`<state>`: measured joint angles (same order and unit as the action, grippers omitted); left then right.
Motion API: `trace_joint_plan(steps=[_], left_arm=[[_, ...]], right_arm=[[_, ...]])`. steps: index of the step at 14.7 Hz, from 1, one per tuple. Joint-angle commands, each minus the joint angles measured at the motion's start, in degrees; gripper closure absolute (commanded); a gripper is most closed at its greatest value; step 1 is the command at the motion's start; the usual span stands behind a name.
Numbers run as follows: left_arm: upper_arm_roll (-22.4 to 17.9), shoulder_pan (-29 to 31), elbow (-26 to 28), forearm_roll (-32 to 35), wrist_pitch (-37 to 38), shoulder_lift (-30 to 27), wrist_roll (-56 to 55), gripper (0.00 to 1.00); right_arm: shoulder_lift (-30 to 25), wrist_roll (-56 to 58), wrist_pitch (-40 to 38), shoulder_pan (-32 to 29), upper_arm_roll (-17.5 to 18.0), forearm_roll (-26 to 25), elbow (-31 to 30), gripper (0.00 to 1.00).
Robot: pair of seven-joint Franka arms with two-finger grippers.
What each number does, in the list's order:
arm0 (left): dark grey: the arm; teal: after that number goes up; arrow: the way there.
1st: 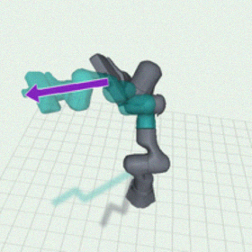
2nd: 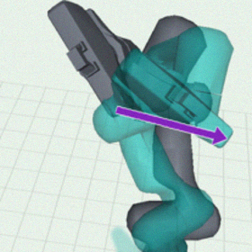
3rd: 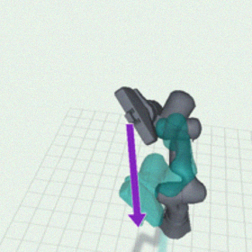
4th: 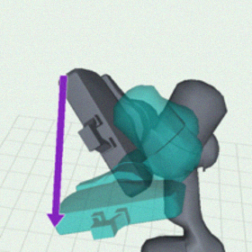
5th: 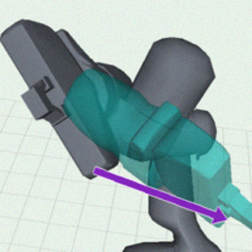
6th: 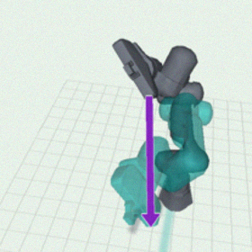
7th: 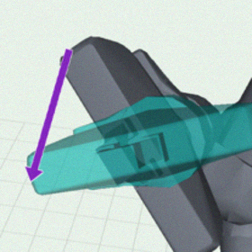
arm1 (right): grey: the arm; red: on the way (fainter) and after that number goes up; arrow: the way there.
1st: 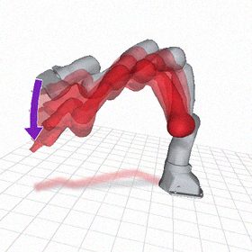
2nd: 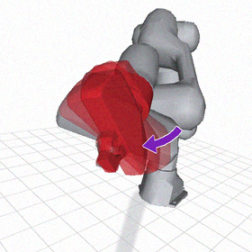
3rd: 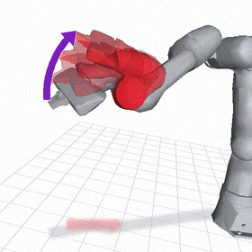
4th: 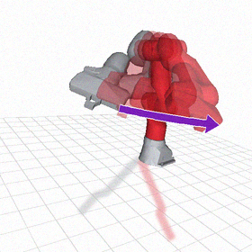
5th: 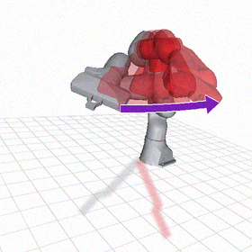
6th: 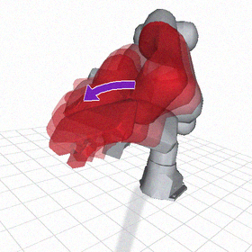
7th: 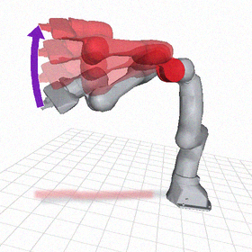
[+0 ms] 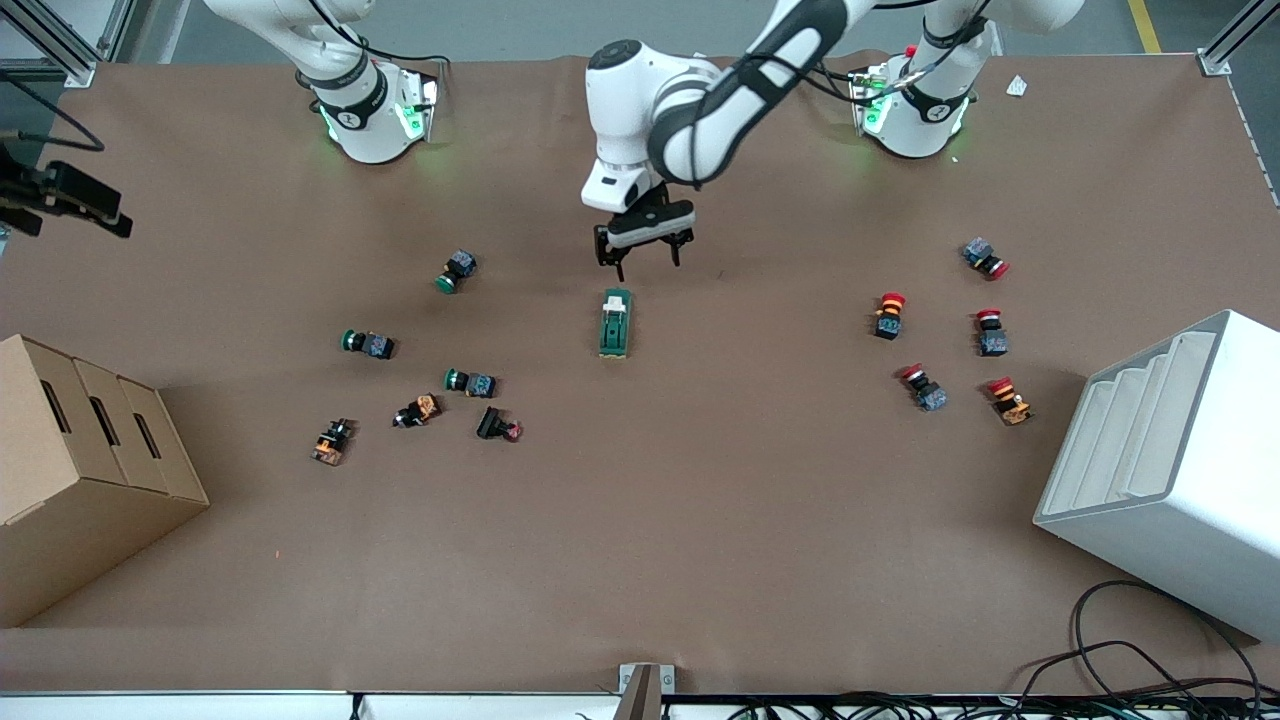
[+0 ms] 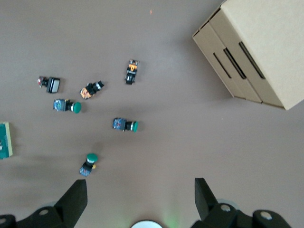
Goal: Close load switch with both arms
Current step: 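Move the left gripper over the green load switch, then lower the left gripper onto the switch body while the right gripper approaches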
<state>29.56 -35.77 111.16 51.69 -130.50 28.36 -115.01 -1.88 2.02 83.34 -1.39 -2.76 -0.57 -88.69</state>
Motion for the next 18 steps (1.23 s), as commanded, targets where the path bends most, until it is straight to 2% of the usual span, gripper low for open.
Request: trace_joint_plan(steps=[1,4,7,11,14,16,18], left_arm=[[-0.3,-3.5,-0.9,10.6,0.3,4.1,-10.5,0.01],[-0.3,-5.6,-1.0,24.8,1.4,7.8,-21.7,0.01],[-0.3,-7.1,-1.3,35.3,6.5,11.4,-24.7,0.0],[-0.6,-8.6,-1.6,44.9,11.3,14.5,-28.0,0.01],[-1.0,-10.5,-2.2,52.3,16.0,17.9,-33.0,0.01],[-1.4,-10.9,-2.4,57.6,18.7,20.3,-33.7,0.01],[-1.4,-12.4,-3.8,58.3,21.4,22.4,-33.7,0.01]], right_arm=[[2.0,0.0,1.5,-2.3,0.8,-0.8,0.8,0.0],[4.1,-0.3,0.9,-2.2,0.9,-0.6,0.5,0.0],[4.6,-3.9,0.9,-1.3,1.1,0.7,-0.8,0.0],[5.3,-23.8,2.7,3.7,1.3,6.3,-4.6,0.0],[5.3,-35.0,6.6,9.0,1.3,7.0,-7.7,0.0],[5.2,-42.3,11.5,12.4,1.3,8.6,-11.3,0.0],[5.2,-48.9,16.9,16.7,1.3,8.7,-15.2,0.0]])
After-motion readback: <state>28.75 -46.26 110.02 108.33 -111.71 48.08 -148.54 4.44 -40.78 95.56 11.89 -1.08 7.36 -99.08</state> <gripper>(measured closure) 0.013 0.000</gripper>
